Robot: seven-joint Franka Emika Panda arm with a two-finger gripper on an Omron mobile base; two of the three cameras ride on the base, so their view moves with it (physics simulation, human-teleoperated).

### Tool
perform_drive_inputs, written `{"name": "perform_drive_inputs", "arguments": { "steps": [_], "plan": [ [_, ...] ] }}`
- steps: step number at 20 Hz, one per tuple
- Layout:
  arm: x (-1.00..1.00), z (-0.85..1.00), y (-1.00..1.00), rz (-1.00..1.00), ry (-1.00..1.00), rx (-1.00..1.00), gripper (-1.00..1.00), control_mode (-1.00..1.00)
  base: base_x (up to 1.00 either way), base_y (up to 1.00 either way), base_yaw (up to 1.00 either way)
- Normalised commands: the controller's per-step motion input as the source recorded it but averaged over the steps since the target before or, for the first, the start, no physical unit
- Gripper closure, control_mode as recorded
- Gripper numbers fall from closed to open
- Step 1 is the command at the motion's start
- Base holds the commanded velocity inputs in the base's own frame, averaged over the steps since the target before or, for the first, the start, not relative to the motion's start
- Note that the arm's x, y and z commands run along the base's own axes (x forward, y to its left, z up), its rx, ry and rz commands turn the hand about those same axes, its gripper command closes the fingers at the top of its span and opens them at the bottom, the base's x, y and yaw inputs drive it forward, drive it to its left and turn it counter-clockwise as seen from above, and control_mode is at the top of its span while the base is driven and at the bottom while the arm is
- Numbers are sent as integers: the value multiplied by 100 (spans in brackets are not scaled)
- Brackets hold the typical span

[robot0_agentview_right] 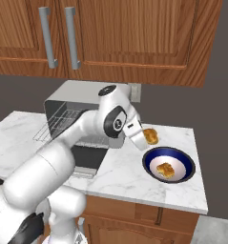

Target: Pick up the heated bread from the toaster oven and place it in the bowl. Then move the bread bowl to the dining counter.

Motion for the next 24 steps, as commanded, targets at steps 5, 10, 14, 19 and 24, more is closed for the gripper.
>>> {"name": "perform_drive_inputs", "arguments": {
  "steps": [5,10,14,19,24],
  "plan": [
    [0,-26,-18,-3,6,6,100,-100,0,0,0],
    [0,-67,-61,0,4,28,100,-100,0,0,0],
    [-3,-58,-70,0,0,34,100,-100,0,0,0],
    [-1,-16,-20,-1,0,21,100,-100,0,0,0],
    [2,-61,-16,-1,0,1,100,-100,0,0,0]
  ]
}}
